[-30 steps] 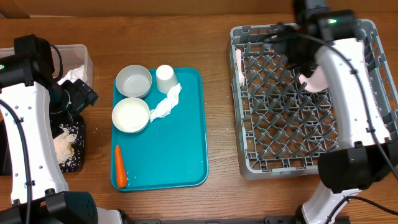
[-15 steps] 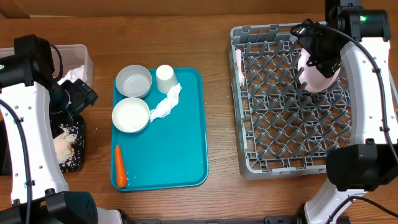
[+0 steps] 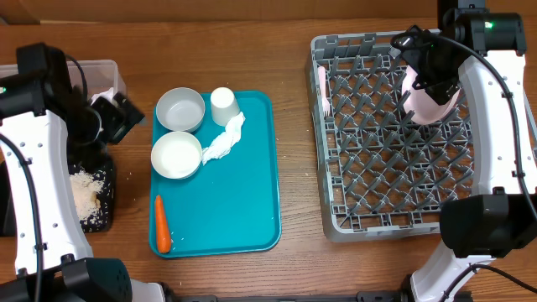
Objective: Sort waste into correct bins and load items into the dishwasher rack
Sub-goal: 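Reach the left gripper to the tissue on the teal tray and grasp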
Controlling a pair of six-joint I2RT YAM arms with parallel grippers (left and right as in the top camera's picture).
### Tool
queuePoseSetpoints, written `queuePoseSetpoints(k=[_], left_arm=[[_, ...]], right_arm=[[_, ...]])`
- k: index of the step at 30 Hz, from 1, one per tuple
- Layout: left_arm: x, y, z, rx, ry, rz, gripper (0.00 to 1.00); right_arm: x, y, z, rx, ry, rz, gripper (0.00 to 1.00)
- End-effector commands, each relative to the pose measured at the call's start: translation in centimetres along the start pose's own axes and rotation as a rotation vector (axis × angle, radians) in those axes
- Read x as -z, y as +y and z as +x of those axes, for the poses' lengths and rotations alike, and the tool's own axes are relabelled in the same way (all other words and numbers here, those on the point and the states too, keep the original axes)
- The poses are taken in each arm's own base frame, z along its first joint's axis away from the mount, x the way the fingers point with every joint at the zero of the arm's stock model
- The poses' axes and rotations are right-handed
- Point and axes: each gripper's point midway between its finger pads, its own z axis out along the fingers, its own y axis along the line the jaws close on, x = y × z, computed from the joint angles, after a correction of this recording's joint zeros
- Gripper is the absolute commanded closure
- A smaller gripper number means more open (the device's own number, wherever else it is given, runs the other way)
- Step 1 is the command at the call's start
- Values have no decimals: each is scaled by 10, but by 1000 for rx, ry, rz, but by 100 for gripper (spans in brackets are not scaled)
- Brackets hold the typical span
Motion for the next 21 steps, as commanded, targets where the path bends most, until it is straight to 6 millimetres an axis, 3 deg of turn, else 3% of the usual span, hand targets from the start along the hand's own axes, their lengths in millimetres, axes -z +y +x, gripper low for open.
queuePoseSetpoints(k=[1,11,16,21], left_arm=[[6,-65,38,-335,102,288,0],[-33,-107,60,-723,-85,-21,0],[-47,-136,76,-891,-111,-2,0],[-84,-122,76,-955,-24,-133,0]], right_arm=[[3,2,-2,-1,-7,-13,0],[3,2,-2,-1,-7,-13,0],[3,2,-2,-1,-7,-13,0],[3,2,-2,-1,-7,-13,0]])
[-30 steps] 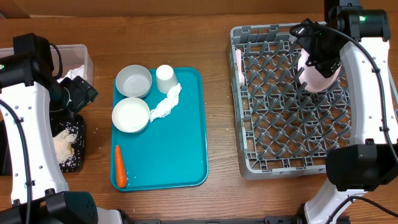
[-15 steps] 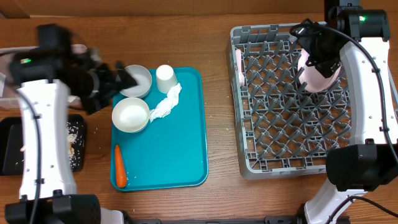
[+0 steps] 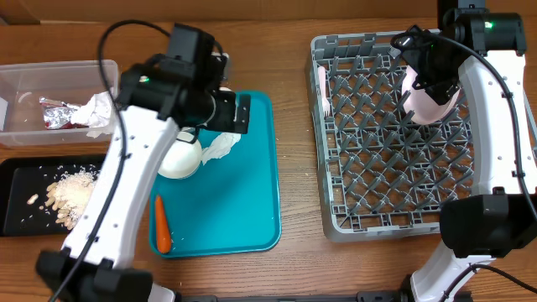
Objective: Sort waste into correct bins and load items into the dishwasher rack
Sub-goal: 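Reach the left gripper to the tissue on the teal tray and grasp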
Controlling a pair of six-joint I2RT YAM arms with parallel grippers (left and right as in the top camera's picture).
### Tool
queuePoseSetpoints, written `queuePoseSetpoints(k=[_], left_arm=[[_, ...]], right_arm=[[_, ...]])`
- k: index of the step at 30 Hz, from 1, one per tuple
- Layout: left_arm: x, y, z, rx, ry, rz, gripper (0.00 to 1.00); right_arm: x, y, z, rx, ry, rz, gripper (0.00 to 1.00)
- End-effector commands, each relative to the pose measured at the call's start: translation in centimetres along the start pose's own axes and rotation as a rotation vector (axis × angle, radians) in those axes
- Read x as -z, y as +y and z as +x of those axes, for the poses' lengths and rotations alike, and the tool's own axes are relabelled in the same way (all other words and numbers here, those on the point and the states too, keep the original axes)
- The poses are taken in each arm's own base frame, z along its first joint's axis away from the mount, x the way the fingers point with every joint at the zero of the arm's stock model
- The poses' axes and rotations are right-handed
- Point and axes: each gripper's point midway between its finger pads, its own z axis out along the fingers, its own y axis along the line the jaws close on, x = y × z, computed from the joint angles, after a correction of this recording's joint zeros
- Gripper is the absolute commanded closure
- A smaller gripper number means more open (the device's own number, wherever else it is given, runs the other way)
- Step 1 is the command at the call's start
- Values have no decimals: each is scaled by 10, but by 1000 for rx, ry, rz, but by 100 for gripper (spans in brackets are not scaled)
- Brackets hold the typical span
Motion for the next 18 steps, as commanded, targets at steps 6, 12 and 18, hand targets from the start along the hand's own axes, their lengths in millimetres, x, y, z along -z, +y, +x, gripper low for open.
queuePoseSetpoints(k=[6,12,18], left_arm=[[-75,17,18,-114,232,-68,0],[-108,9,31,-187,335,-24,0],[-138,17,40,-217,403,-92,0]], right_arm=[[3,2,-2,-1,-7,-13,0],[3,2,-2,-1,-7,-13,0],[3,2,-2,-1,-7,-13,0]])
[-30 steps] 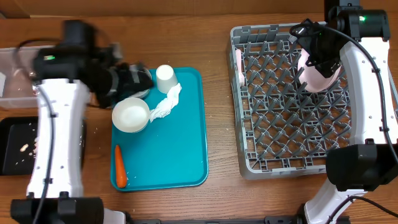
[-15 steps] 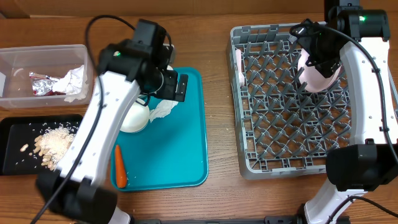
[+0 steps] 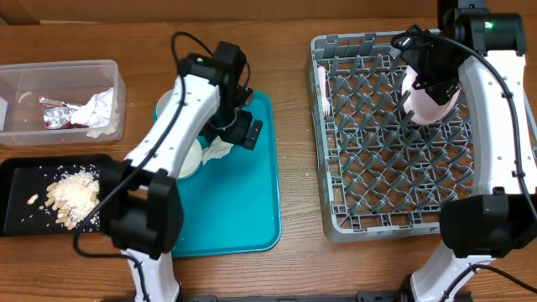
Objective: Sort waste into correct bins and load items into the dishwasher rack
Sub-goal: 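Reach the left gripper to the tissue on the teal tray and grasp, then carry the tissue left and drop it into the clear plastic bin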
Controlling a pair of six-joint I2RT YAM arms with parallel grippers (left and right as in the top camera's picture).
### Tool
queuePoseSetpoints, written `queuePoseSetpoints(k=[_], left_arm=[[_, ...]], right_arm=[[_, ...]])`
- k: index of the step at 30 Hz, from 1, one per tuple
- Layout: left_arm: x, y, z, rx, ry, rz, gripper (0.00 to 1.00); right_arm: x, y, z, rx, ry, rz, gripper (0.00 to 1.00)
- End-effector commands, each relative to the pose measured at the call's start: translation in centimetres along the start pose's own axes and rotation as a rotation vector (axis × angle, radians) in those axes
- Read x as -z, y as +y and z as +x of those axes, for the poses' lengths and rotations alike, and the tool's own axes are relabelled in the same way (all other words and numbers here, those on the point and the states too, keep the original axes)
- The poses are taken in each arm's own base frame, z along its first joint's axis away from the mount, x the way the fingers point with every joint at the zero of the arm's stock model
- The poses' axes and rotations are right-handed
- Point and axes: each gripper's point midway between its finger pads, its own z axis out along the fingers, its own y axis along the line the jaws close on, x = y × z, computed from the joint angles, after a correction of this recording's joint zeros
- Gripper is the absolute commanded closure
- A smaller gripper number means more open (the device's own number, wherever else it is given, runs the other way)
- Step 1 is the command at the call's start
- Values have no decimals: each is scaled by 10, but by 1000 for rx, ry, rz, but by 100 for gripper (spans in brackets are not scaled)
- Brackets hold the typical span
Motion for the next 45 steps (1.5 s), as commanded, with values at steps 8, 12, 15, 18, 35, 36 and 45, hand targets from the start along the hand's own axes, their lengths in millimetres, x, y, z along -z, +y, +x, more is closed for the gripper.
queuePoseSetpoints(k=[8,12,15,18,35,36,45], left_arm=[[-38,14,-6,-58,65,-123,0],[-43,17,-8,-63,55,-173,3],[-49,16,-7,-69,55,-174,5],[-61,10,1,-91,76,-180,5],[-90,25,7,-103,56,-320,4],[-90,25,6,-103,53,-320,5],[-91,21,3,-102,39,-298,44]], right_arm=[[3,2,-2,0,-7,-13,0],[3,2,-2,0,-7,-13,0],[3,2,-2,0,-7,-13,0],[3,2,-2,0,-7,-13,0],[3,2,-2,0,-7,-13,0],[3,2,-2,0,-7,-13,0],[3,2,-2,0,-7,-13,0]])
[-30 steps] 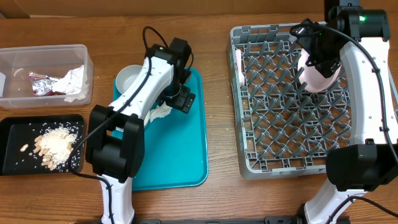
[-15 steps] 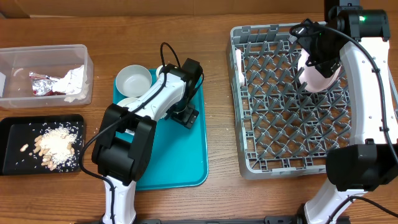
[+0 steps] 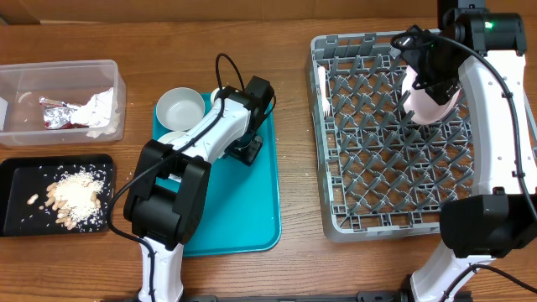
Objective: Sort waste into correct bins and load items into the dishwasher rack
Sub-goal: 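Carry the tissue left and drop it into the clear plastic bin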
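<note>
My left gripper (image 3: 248, 149) is low over the teal tray (image 3: 252, 210), near its middle. The overhead view does not show whether its fingers are open or shut. The arm covers the crumpled tissue, the white cup and the carrot. One white bowl (image 3: 181, 107) stands at the tray's back left. A second white bowl (image 3: 170, 137) peeks out beside the arm. My right gripper (image 3: 422, 77) is shut on the rim of a pink bowl (image 3: 430, 102) at the back right of the grey dishwasher rack (image 3: 386, 210).
A clear bin (image 3: 59, 75) with foil and tissue stands at the back left. In front of it lies a black tray (image 3: 25, 210) with rice scraps. A pink utensil (image 3: 323, 88) lies at the rack's left edge.
My left gripper has moved a little toward the front of the tray and lower, and the arm now hides the tissue and the cup. The right arm and pink bowl are unchanged.
My left arm was over the bins at the far left. Then it was above the tray's back, by the cup and bowls. Then it was down by the crumpled tissue, and now sits lower on the tray. The right gripper stayed on the pink bowl throughout.
</note>
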Controlling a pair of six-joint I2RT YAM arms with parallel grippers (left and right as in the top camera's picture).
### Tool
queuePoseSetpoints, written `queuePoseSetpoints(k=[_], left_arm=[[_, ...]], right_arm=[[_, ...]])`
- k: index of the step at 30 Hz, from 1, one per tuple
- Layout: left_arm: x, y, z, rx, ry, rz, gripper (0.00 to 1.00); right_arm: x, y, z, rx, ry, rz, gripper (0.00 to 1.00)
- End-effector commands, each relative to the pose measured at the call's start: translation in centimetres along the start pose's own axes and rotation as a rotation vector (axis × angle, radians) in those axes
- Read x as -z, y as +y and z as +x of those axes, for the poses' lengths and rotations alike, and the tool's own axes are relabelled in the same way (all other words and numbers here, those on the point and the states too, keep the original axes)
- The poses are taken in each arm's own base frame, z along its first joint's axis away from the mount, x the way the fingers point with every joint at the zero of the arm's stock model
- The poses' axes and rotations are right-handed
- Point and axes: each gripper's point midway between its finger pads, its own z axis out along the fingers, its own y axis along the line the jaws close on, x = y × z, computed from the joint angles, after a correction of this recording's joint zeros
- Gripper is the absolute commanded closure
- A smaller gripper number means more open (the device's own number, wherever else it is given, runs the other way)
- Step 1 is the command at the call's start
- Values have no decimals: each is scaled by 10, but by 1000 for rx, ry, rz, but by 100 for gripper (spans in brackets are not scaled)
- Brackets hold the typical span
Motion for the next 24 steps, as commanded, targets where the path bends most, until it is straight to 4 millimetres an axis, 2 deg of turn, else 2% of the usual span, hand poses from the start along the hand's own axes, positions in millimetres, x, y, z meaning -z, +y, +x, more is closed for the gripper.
queuePoseSetpoints(k=[1,7,9,18,21,24], left_arm=[[-9,1,7,-1,30,-2,49],[-9,0,10,-3,38,1,78],[-9,0,11,-3,44,1,94],[-3,-2,20,20,79,-9,96],[12,-6,15,18,46,-9,96],[40,-10,1,26,-40,-2,96]], right_arm=[[3,2,-2,-1,-7,-13,0],[3,2,-2,-1,-7,-13,0],[3,2,-2,-1,-7,-13,0],[3,2,-2,-1,-7,-13,0],[3,2,-2,-1,-7,-13,0],[3,2,-2,-1,-7,-13,0]])
